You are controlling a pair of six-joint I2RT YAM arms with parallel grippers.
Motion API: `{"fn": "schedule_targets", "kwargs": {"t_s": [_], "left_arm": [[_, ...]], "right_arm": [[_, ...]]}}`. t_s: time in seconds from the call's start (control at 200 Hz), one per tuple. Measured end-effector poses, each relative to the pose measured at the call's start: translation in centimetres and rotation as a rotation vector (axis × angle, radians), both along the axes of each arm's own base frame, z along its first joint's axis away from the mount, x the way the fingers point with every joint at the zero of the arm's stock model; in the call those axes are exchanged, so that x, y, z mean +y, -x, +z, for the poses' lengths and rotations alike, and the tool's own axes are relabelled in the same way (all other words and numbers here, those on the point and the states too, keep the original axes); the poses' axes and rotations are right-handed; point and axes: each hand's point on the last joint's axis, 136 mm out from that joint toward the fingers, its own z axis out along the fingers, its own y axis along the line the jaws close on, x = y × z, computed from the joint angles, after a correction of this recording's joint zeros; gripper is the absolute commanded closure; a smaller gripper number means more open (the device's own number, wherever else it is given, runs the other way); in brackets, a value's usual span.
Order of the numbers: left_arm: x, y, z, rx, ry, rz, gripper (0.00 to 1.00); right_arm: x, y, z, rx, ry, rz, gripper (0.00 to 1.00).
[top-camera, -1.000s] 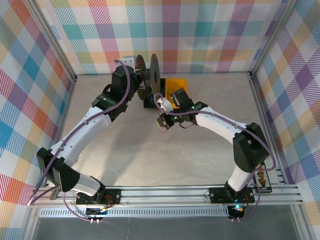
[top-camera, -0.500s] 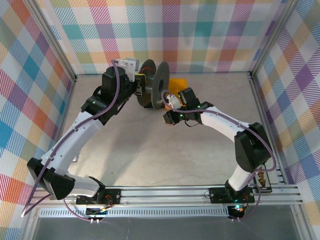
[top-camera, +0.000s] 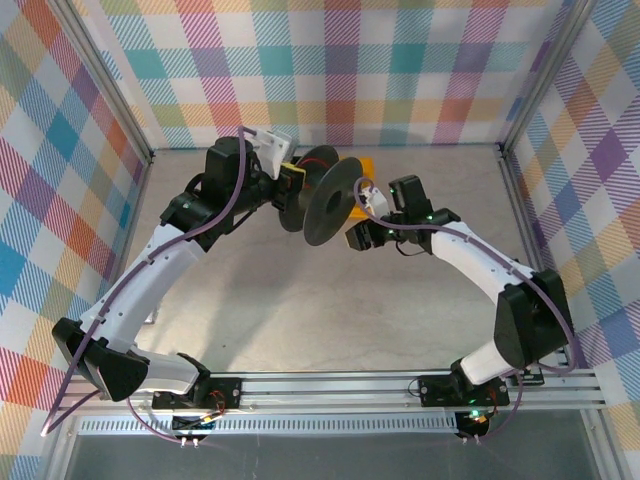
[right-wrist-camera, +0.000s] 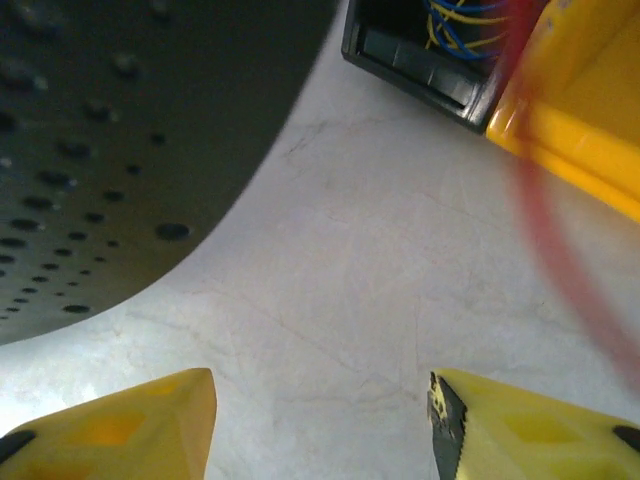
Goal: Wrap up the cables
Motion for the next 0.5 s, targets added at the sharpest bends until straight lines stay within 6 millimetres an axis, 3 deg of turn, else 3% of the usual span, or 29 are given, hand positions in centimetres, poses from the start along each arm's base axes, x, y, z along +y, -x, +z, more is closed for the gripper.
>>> {"fn": "schedule_targets", "kwargs": {"t_s": [0.13, 0.32, 0.4, 0.5], "left_arm": [[-0.6, 0.7, -0.2, -0.019, -0.027, -0.07, 1.0], [-1.0, 1.7, -1.1, -0.043, -0.105, -0.16, 1.0], [-1.2, 2.1, -1.4, -0.048, -0.121, -0.195, 1.0], [-1.5, 2.7, -1.5, -0.054, -0.126, -0.237, 1.0]], "right_arm": [[-3.0, 0.4, 1.1, 0.01, -0.04, -0.051, 0.3], [-9.5, -1.6, 4.2, -0.017, -0.094, -0.246, 0.23], [-10.5, -2.5, 5.2, -0.01, -0.111, -0.285, 0.22], [-10.0, -4.1, 6.1, 0.017, -0.133, -0.282, 0.22]]}}
